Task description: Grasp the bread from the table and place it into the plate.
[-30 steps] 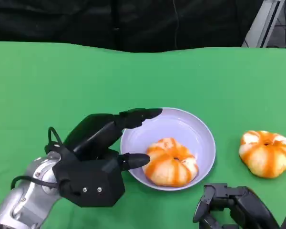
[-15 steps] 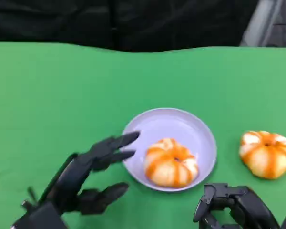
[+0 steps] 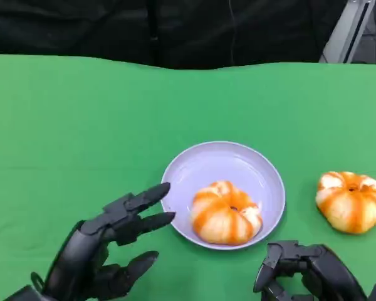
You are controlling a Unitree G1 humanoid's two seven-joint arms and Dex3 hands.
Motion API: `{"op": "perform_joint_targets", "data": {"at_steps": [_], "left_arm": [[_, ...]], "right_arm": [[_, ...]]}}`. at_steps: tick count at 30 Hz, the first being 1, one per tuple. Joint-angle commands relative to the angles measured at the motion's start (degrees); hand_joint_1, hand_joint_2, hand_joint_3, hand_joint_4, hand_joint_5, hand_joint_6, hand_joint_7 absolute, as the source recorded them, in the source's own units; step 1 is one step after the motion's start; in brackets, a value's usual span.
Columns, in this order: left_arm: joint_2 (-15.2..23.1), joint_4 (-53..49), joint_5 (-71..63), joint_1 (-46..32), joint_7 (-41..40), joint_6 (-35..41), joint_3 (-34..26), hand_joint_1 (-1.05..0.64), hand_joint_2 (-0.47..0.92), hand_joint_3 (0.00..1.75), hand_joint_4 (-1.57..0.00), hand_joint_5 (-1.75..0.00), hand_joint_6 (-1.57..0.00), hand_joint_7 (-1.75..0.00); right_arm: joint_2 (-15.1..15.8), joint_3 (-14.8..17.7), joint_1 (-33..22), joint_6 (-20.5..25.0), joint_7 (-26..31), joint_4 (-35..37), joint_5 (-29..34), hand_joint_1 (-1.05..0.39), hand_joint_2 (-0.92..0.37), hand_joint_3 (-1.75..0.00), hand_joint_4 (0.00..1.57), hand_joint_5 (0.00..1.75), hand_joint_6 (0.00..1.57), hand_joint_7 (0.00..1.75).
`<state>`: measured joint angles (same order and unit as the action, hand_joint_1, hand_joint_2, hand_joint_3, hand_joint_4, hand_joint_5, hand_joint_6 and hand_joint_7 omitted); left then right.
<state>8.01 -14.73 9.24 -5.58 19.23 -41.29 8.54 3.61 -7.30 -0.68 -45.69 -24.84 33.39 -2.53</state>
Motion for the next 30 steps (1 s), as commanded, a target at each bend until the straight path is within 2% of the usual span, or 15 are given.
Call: {"op": "perform_joint_targets", "data": {"at_steps": [1,20,30], "left_arm": [[-0.13,0.28,0.35,-0.33,1.32,-0.87,-0.94,-0.68,0.92,0.43,-0.72,-0.02,-0.47,-0.01],[-3.65,-2.54,2.53,-3.12,4.23,-3.89,-2.78,-0.67,0.92,0.42,-0.77,-0.02,-0.52,-0.02],[-4.08,-2.86,2.47,-3.11,4.73,-4.10,-3.25,-0.67,0.92,0.41,-0.78,-0.02,-0.52,-0.01]], "right_arm": [[0.78,0.49,-0.27,-0.16,0.15,0.18,-0.33,-0.11,-0.63,-0.94,0.86,1.41,0.88,1.16],[0.72,0.60,-0.27,-0.28,-0.59,0.49,-1.04,-0.10,-0.63,-0.96,0.85,1.44,0.88,1.17],[0.70,0.61,-0.25,-0.30,-0.68,0.53,-1.13,-0.09,-0.62,-0.96,0.85,1.44,0.88,1.17]]}}
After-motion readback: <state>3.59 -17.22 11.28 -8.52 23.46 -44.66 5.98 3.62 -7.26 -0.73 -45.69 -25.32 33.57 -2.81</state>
